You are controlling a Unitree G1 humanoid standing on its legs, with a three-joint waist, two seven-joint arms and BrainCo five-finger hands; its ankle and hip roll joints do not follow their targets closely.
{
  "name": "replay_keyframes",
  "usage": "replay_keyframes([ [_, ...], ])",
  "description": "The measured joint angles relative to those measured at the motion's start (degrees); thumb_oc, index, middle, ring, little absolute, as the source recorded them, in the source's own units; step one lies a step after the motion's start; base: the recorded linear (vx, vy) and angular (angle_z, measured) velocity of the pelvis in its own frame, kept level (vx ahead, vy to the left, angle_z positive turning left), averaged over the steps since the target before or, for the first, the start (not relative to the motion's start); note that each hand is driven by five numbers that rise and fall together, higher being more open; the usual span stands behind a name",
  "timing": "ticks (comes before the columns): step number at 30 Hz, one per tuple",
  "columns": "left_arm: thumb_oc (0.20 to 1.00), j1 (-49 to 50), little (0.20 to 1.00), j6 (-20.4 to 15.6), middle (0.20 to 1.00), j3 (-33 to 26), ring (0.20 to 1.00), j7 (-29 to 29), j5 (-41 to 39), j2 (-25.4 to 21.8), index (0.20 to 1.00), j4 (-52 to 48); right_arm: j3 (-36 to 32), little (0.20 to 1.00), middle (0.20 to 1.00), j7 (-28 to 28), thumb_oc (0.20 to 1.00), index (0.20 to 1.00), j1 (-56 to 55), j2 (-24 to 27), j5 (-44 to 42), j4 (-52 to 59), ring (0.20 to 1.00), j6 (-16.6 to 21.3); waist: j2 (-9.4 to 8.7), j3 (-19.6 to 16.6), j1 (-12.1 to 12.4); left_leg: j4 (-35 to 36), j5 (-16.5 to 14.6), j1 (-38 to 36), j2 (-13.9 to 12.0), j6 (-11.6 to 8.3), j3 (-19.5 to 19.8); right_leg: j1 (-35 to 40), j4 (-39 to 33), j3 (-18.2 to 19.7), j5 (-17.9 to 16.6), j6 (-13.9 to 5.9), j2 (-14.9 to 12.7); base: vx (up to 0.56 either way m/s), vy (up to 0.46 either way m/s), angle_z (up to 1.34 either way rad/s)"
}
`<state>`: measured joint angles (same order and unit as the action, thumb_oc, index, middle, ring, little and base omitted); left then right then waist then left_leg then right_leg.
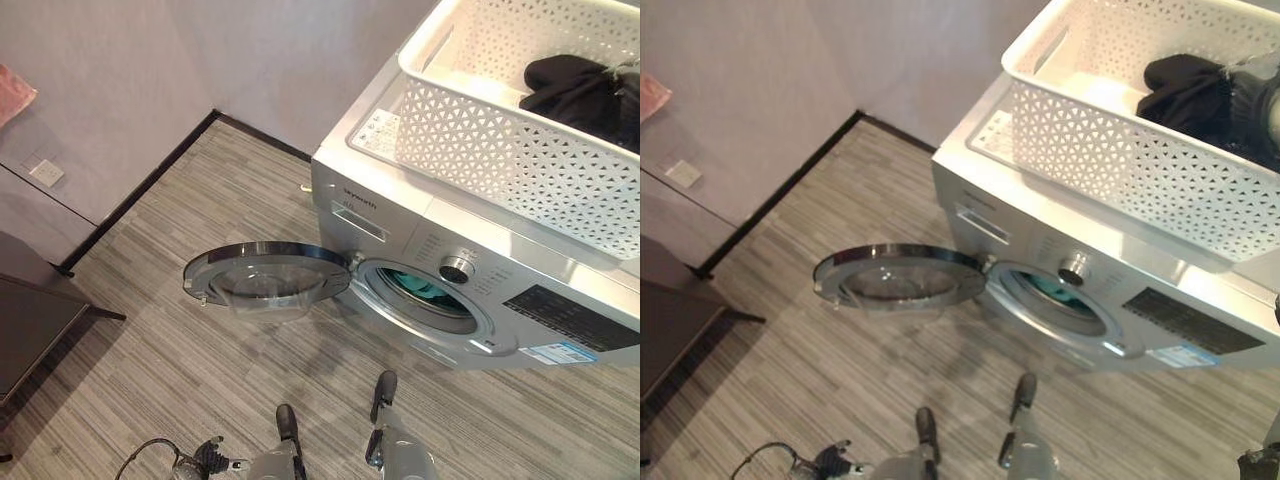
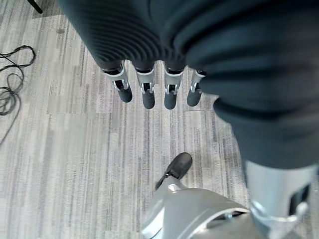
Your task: Grab the laundry basket,head to the washer,open it,put in the laundry and shut it.
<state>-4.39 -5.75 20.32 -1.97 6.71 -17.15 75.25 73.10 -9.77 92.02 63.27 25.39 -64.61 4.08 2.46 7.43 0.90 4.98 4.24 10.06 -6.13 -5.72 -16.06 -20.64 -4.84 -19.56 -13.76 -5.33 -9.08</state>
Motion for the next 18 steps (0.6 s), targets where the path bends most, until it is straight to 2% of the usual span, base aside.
replay_keyframes([
  [3,1.0,-0.07,1.0,-0.06,1.0,0.85,1.0,-0.15,-0.06,0.09,1.0,-0.14,-1.41,1.0,1.0,0.83,1.0,1.0,0.18,0.39,-2.33,1.37,1.0,-0.06,0.48,0.24,-0.04,0.0,0.02,0.0,-0.05,0.01,0.05,0.0,0.0,-0.03,0.0,0.0,0.06,0.0,0.0,0.0],
  [4,1.0,-0.08,1.0,-0.06,1.0,0.84,1.0,-0.16,-0.06,0.11,1.0,-0.13,-2.75,0.956,0.956,0.92,0.956,0.956,-0.05,0.46,-3.34,1.85,0.956,-0.06,0.61,0.31,-0.05,0.0,0.03,-0.01,-0.08,0.02,0.03,0.0,0.0,-0.03,0.0,0.0,0.1,0.0,0.0,0.0],
  [6,1.0,-0.08,1.0,-0.06,1.0,0.77,1.0,-0.32,-0.07,0.32,1.0,-0.1,-3.99,0.925,0.925,0.81,0.925,0.925,-0.2,0.79,-6.65,3.82,0.925,-0.43,0.97,0.34,-0.14,-0.06,0.06,-0.05,-0.12,0.03,-0.05,0.0,0.0,-0.01,0.0,0.01,0.23,0.0,0.0,0.0],
  [7,1.0,-0.16,1.0,-0.08,1.0,0.67,1.0,-0.39,-0.11,0.36,1.0,0.04,-7.25,1.0,1.0,0.44,1.0,1.0,-1.23,0.45,-9.72,2.82,1.0,-0.38,0.98,0.33,-0.08,-0.24,0.06,-0.04,-0.12,0.03,-0.04,0.07,0.0,-0.02,0.01,0.03,0.4,0.03,-0.032,0.0],
  [8,1.0,-0.15,1.0,-0.08,1.0,0.68,1.0,-0.51,-0.12,0.44,1.0,0.04,-10.22,1.0,1.0,0.24,1.0,1.0,-1.92,-0.08,-12.41,1.64,1.0,-0.49,0.98,0.34,0.02,-0.28,0.06,-0.1,-0.12,0.03,-0.01,0.2,0.0,-0.04,0.03,0.05,0.39,0.0,0.0,0.0],
  [12,1.0,-0.14,1.0,-0.06,1.0,0.69,1.0,-0.7,-0.6,0.52,1.0,0.04,-10.71,1.0,1.0,-0.74,1.0,1.0,-1.95,-1.03,-17.9,-1.35,1.0,-1.22,0.98,0.33,0.29,-0.55,0.05,-0.25,-0.21,0.03,0.06,0.53,0.0,-0.09,0.03,0.05,0.36,0.0,0.0,0.0],
  [18,1.0,-0.09,1.0,0.02,1.0,0.71,1.0,-0.78,-1.81,0.65,1.0,0.05,-10.37,1.0,1.0,-1.4,1.0,1.0,-1.94,-2.53,-17.69,-4.52,1.0,-2.95,0.88,0.27,0.98,-0.56,0.04,-0.56,-0.38,0.03,0.21,0.94,0.01,-0.15,0.0,0.02,0.35,0.0,0.0,0.0],
])
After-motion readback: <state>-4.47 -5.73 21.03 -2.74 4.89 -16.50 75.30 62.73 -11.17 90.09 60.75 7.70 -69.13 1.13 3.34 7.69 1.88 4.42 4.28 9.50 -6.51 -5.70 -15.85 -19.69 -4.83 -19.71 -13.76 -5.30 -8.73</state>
